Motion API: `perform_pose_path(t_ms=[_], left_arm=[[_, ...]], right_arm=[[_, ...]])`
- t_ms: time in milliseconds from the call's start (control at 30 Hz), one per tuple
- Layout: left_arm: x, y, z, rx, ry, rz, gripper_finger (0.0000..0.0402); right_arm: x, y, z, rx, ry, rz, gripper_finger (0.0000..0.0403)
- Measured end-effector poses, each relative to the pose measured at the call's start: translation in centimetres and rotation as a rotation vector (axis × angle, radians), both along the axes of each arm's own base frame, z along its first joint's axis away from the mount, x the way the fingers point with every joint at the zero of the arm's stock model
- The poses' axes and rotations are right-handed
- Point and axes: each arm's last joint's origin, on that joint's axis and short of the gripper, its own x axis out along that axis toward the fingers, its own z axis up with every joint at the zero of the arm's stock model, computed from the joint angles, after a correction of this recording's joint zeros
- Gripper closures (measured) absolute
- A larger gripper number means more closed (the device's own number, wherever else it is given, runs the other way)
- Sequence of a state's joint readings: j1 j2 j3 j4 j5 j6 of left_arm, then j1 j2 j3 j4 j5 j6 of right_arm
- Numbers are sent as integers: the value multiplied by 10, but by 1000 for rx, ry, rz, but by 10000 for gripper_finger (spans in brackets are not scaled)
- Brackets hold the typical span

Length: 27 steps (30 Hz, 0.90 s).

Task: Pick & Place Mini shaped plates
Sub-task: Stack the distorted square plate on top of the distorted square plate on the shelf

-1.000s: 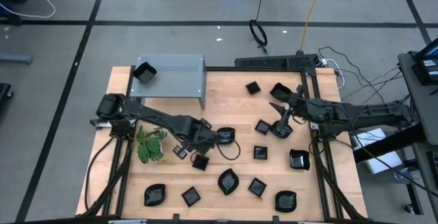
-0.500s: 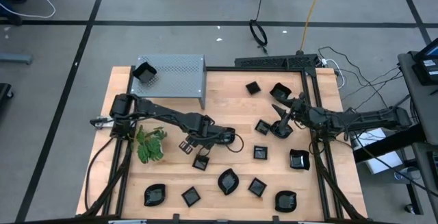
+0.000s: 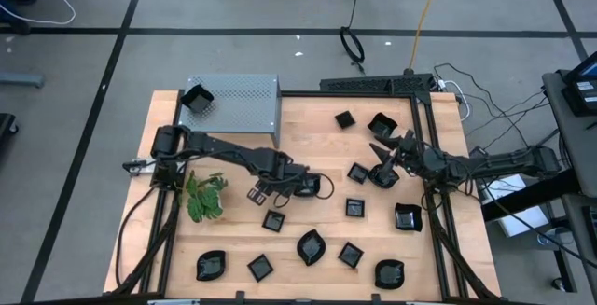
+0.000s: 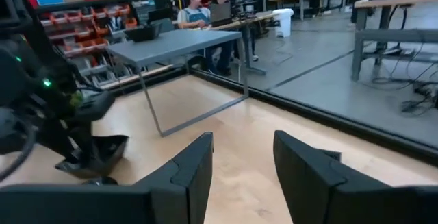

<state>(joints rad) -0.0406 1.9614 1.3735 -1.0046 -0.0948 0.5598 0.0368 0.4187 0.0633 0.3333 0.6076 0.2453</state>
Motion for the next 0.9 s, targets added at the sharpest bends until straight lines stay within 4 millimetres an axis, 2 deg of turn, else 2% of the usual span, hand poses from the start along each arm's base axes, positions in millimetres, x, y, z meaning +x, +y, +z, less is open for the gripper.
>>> perform_pose_path(t_ms=[100,300,500,733,900], left_arm=[[0,3,-1,-13,-6,15,295],[-3,9,-7,-47,0,56,389],[-3,10,0,-59,-15,91,394],[-6,10,38,-70,-133,105,397],[-21,10,79,-82,-265,162,393]], right_arm=[[1,1,0,16,-7,37,261],[2,3,0,48,-20,112,261],[2,4,-1,90,-40,134,261],[2,3,-1,153,-74,125,261],[2,3,-1,149,-69,125,261]])
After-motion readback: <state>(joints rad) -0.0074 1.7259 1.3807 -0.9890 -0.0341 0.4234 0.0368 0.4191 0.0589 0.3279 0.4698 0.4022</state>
